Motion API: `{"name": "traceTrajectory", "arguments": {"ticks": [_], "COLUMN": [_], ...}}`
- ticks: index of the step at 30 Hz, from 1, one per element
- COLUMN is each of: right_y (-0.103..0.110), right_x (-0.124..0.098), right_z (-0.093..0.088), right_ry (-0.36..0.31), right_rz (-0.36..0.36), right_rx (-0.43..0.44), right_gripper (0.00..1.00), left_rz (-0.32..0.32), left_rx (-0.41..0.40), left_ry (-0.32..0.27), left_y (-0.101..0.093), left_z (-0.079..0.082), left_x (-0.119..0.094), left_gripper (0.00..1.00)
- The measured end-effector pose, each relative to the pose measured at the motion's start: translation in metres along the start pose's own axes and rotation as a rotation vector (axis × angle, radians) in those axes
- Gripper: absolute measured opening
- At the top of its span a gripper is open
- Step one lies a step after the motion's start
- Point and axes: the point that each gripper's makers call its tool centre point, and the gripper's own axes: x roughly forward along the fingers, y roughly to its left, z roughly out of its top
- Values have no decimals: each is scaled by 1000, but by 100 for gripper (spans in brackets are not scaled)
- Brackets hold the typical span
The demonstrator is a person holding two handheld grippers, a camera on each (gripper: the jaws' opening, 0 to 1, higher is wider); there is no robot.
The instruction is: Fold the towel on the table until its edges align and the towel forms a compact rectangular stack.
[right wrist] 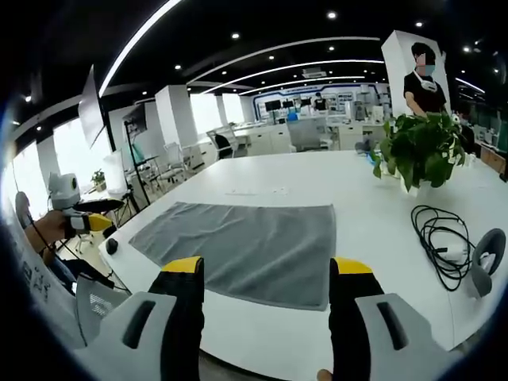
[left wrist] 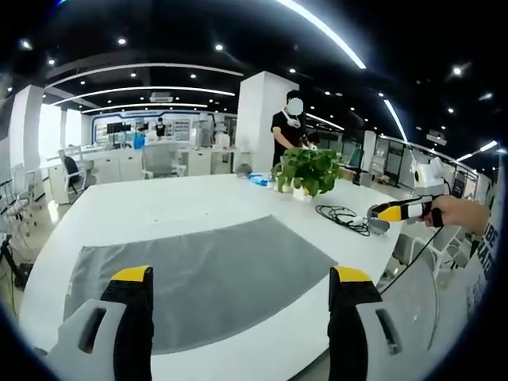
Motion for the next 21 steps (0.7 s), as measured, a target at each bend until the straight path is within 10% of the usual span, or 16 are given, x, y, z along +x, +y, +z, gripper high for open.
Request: {"name": "traceTrajectory", "arguments": {"ticks": [21], "right_y": [-9], "right_x": [-1], "right_z": [0], "right_ry": [-1], "right_rz": [-1], "right_rx": [10], "right_gripper": [62], "left_rz": [-77], "left_rx": [17], "left_ry": [7], "left_y": [-38], "left_z": [6], "left_x": [21], "left_gripper": [92]}}
